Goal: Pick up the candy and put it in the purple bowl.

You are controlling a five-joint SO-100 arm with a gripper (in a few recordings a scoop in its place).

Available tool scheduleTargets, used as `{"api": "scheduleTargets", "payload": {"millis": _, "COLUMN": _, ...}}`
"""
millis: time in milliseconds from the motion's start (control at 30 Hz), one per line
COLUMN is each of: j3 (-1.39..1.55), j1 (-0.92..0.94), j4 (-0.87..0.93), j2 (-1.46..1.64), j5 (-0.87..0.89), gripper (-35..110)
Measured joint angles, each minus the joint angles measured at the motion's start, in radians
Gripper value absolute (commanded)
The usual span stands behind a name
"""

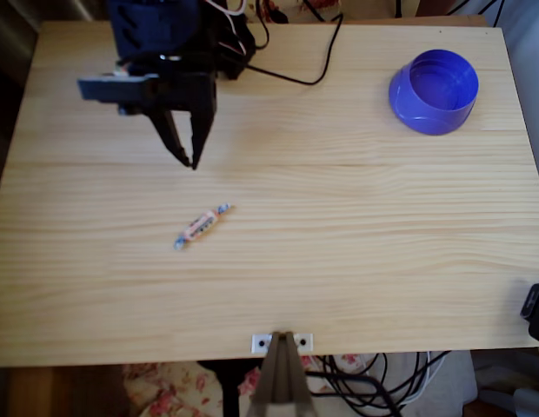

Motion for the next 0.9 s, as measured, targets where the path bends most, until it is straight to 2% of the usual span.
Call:
{"api": "scheduleTargets", "payload": {"millis": 267, "j3": -0.115, "j1": 0.031, "j4": 0.014, "j2": -0.137, "j5": 0.081, "gripper": -1}}
{"api": "scheduleTargets", "payload": {"millis": 633, "j3": -0.4, "j1": 0.124, "j4": -0.005, "j2": -0.497, "j5": 0.291, "gripper": -1}}
{"api": "scheduleTargets", "payload": {"millis": 900, "j3": -0.569, "j1": 0.098, "j4": -0.075, "j2": -0.796, "j5": 0.437, "gripper": -1}}
